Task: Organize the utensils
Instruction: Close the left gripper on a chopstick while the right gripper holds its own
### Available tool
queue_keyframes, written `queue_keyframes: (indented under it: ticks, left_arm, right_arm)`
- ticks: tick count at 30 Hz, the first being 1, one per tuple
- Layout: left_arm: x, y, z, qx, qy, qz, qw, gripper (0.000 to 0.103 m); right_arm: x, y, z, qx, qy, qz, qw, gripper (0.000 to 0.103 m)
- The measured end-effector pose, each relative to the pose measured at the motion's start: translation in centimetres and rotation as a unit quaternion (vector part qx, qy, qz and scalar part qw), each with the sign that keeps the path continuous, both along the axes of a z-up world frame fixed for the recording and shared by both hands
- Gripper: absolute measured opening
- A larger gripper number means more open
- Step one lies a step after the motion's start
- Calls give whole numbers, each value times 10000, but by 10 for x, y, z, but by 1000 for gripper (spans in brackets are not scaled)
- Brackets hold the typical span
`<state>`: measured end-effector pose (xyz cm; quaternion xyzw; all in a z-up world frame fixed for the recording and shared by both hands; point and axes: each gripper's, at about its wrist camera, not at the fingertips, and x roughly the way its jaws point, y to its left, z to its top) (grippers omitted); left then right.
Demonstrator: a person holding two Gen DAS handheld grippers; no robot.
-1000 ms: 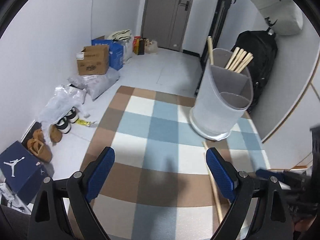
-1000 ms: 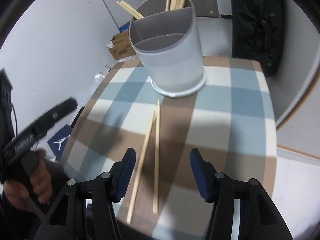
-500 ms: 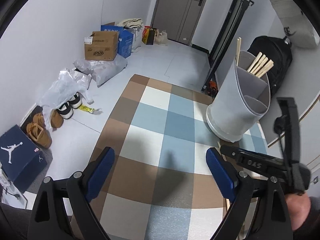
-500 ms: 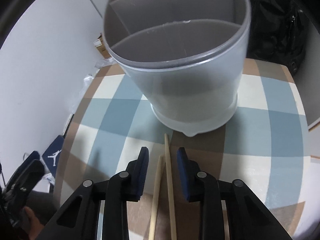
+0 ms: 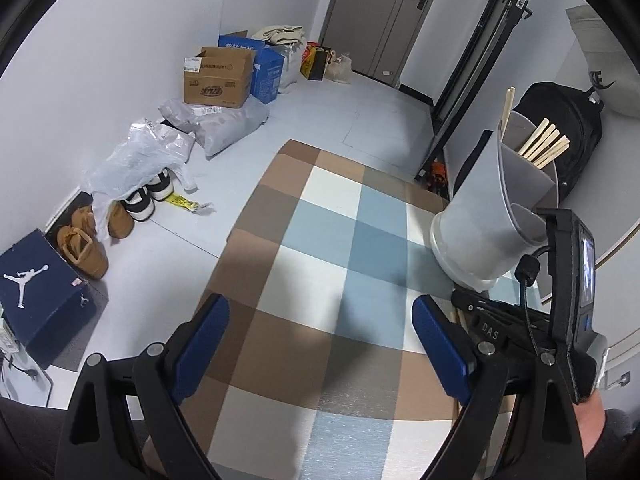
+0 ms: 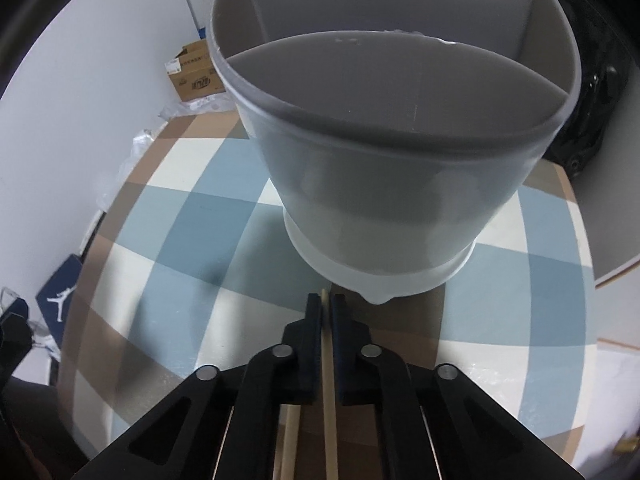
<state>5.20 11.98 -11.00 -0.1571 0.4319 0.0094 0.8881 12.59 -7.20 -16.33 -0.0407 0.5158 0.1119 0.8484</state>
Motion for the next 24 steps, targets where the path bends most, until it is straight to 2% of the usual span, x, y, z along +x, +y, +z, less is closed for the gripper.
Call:
queue_keyframes:
  ticks: [4,10,15,24]
  left_arm:
    - [-1,-2,4,185,-114,-33,9998,90]
    - [-3,-9,7,423,-245,-158,9987,90]
    - [-6,-17,8,647,-326,-275,9970,90]
    - [-9,-38,2,959,-183,-423,9943,90]
  right_arm:
    - [-4,2,2,-139,-15,91,9999,3]
    - [-5,-1,9,28,-109,58,9999,3]
    - [-17,-18,30,338,-380,23,9987,3]
    - [-36,-64,73,1108,-651,-155,9916,3]
